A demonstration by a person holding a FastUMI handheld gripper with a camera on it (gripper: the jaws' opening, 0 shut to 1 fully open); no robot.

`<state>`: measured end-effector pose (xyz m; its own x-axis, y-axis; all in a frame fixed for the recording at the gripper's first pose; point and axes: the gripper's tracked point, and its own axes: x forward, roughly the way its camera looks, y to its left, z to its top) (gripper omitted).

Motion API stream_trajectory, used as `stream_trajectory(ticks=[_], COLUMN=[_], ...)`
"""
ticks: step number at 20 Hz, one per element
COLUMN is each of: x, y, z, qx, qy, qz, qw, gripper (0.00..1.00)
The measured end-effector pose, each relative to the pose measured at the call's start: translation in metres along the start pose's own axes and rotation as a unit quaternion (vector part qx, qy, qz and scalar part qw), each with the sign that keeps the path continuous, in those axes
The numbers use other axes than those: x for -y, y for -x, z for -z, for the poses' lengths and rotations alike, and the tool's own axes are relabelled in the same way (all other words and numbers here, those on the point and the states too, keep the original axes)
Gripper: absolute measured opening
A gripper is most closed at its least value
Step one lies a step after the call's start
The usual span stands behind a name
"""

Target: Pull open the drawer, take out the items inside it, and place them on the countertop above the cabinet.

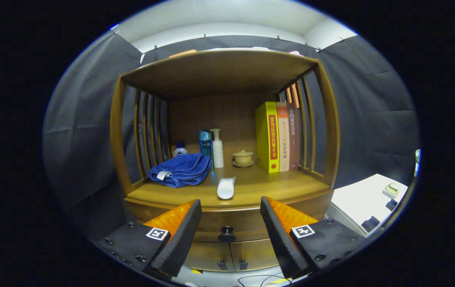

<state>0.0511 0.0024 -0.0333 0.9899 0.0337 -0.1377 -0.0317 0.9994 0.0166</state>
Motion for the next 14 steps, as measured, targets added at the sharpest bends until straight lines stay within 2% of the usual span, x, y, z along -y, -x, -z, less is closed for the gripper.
stream_trajectory(ticks=[7, 14], x=[0.002, -0.005], y=[0.049, 0.064], z=[-0.046, -0.04], qx=[0.05, 0.062], qy=[-0.001, 0.0], qz=[-0.001, 0.004], qw=[0.999, 0.998], gripper=[0.96, 0.96])
